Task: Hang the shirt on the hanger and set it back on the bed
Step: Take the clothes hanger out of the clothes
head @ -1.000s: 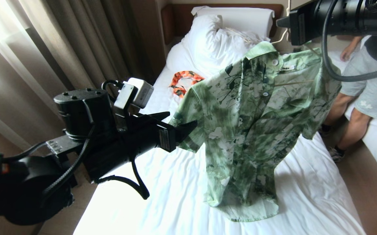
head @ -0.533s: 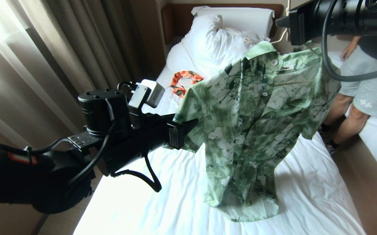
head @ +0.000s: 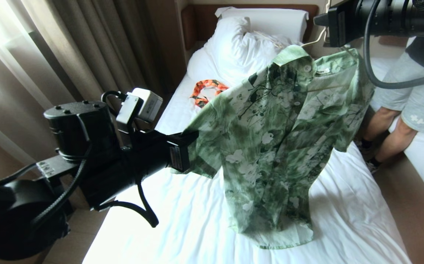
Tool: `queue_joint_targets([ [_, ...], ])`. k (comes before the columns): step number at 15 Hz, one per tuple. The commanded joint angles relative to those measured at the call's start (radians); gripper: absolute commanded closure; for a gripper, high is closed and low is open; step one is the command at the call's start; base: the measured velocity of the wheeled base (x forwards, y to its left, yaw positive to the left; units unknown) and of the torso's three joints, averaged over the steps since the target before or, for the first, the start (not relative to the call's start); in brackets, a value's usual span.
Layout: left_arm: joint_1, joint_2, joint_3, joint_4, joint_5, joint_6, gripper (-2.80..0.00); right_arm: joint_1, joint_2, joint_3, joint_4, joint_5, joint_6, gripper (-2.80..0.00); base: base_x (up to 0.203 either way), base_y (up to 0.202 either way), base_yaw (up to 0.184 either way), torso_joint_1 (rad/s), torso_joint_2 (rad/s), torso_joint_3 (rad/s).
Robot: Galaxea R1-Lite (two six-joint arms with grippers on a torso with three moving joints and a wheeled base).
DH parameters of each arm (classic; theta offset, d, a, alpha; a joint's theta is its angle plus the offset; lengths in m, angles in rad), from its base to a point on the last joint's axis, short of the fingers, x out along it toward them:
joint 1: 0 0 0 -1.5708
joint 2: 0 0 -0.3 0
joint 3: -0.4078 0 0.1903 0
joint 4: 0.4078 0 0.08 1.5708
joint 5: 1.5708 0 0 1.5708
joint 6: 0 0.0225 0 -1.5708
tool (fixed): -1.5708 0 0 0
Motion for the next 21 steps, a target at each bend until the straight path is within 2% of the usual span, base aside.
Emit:
queue_joint_targets([
  [1,0.025,-0.049,0.026,-0.004,0.001,-0.002,0.00,0.001,-0.003,0.000,0.000,-0.001,-0.009,0.00,0.000,0.000,0.000,0.000,0.00,0.000],
  [7,0.058,-0.087,0.111,-0.005,0.002,-0.011,0.00,0.004,-0.011,-0.003,0.000,-0.004,-0.030,0.00,0.000,0.000,0.000,0.000,0.00,0.000],
  [10,0.062,-0.108,0.113,-0.005,0.002,-0.010,0.00,0.010,-0.012,-0.001,0.000,-0.006,-0.032,0.00,0.000,0.000,0.000,0.000,0.00,0.000],
  [11,0.061,-0.116,0.108,-0.005,0.002,-0.005,-2.80,0.011,-0.012,-0.001,0.002,-0.006,-0.032,0.00,0.000,0.000,0.000,0.000,0.00,0.000],
  [17,0.061,-0.232,0.127,0.003,0.010,-0.003,-2.80,0.018,-0.012,-0.001,0.002,-0.006,-0.032,0.00,0.000,0.000,0.000,0.000,0.00,0.000],
  [19,0.061,-0.288,0.175,0.004,0.052,-0.003,-2.80,0.018,-0.014,-0.001,0.002,-0.007,-0.032,0.00,0.000,0.000,0.000,0.000,0.00,0.000],
  [20,0.063,-0.317,0.197,0.004,0.081,-0.004,0.00,0.018,-0.017,-0.001,0.002,-0.006,-0.030,0.00,0.000,0.000,0.000,0.000,0.00,0.000],
  [21,0.070,-0.343,0.215,0.006,0.107,-0.005,0.00,0.018,-0.018,-0.001,0.002,-0.006,-0.030,0.00,0.000,0.000,0.000,0.000,0.00,0.000],
])
